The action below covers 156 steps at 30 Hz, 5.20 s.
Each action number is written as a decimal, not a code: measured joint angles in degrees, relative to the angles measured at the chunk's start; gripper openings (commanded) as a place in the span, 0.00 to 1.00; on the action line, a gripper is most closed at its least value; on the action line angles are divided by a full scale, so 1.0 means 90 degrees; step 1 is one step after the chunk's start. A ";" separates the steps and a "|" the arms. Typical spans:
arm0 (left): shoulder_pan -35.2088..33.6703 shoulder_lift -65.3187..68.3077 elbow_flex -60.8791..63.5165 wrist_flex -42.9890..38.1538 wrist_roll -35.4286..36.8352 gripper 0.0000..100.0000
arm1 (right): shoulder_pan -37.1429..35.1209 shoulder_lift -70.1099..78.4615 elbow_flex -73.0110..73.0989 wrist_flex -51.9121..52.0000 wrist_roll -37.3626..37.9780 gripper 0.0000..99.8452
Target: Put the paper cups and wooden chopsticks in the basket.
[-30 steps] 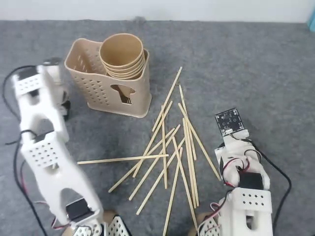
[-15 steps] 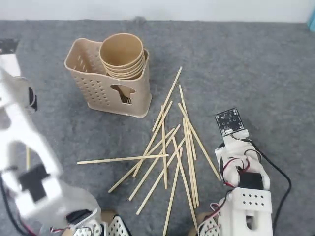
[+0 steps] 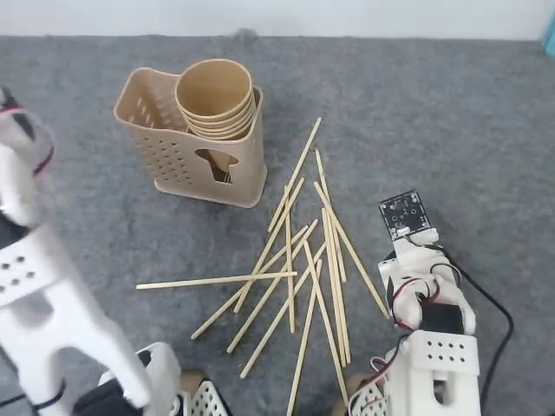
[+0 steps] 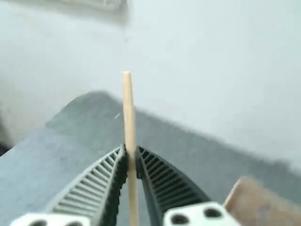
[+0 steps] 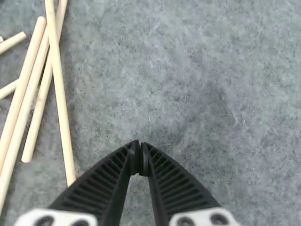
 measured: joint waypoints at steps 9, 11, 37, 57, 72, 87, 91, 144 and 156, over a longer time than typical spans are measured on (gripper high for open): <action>0.0918 -0.0010 0.1006 -0.3878 0.1700 0.01 | 0.0000 0.0000 0.0000 0.0000 0.0020 0.01; 0.1162 -0.0010 0.1280 -0.4718 0.1700 0.01 | 0.0000 0.0000 0.0000 0.0000 0.0039 0.01; 0.2051 0.1465 0.4298 -0.9104 -0.0723 0.18 | 0.0000 0.0000 0.0000 0.0000 0.0244 0.01; 0.1661 -0.1817 0.2491 -0.2227 0.0274 0.21 | 0.0000 0.0000 0.0000 0.0000 0.0244 0.01; 0.0635 0.0840 -0.0147 0.1993 0.0107 0.21 | 0.0000 0.0000 0.0000 0.0000 0.0244 0.01; 0.0332 0.2706 0.3292 -0.1182 -0.2002 0.21 | 0.0000 0.0000 0.0000 0.0000 0.0244 0.01; 0.0313 0.2706 0.4786 -0.3350 -0.2422 0.21 | 0.0000 0.0000 0.0000 0.0000 0.0244 0.01; 0.0518 0.0547 0.6535 -0.1729 -0.2510 0.02 | 0.0000 0.0000 0.0000 0.0000 0.0244 0.01; 0.0303 -0.0879 0.6857 -0.1797 -0.1866 0.02 | 0.0000 0.0000 0.0000 0.0000 0.0244 0.01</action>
